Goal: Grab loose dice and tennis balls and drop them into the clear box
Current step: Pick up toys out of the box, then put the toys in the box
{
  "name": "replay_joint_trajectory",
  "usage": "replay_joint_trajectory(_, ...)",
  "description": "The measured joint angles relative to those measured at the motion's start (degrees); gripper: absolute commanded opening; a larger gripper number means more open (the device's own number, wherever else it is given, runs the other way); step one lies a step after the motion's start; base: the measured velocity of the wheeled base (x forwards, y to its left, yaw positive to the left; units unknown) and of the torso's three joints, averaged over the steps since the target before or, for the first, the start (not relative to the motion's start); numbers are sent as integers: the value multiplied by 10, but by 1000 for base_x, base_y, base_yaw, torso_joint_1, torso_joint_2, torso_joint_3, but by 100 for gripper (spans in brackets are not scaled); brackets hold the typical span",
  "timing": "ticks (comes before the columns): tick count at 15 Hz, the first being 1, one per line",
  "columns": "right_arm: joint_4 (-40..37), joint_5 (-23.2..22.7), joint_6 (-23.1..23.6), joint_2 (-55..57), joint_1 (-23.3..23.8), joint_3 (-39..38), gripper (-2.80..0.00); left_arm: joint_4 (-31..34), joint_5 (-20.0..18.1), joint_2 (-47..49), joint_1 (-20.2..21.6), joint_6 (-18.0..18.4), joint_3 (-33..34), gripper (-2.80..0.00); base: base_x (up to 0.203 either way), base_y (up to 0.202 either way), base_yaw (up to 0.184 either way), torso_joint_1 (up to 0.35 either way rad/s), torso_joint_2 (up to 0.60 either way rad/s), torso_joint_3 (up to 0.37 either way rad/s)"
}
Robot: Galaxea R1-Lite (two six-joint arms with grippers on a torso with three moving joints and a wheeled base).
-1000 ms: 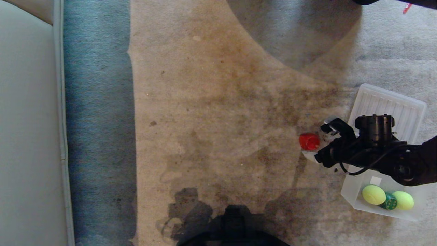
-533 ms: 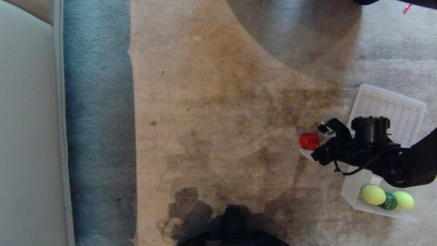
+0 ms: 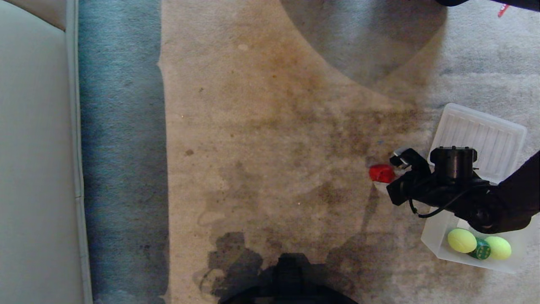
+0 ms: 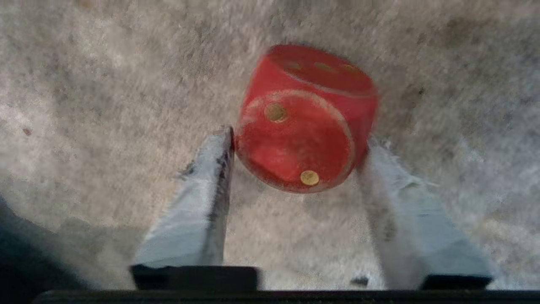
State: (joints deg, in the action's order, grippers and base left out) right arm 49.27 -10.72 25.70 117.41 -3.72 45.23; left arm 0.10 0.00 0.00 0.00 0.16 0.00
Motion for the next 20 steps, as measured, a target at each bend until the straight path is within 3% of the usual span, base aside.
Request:
replay_joint_trajectory(8, 19, 4, 0, -6, -1, -23, -280, 0, 0, 0, 0, 0, 0, -280, 0, 0, 0, 0, 0, 0)
replay_joint_trajectory(16, -97, 4, -10, -155, 0, -58, -280, 0, 0, 0, 0, 0, 0, -280, 0, 0, 0, 0, 0, 0)
replay_joint_trajectory(20, -164, 4, -89, -240, 1, -77, -280, 0, 0, 0, 0, 0, 0, -280, 0, 0, 0, 0, 0, 0)
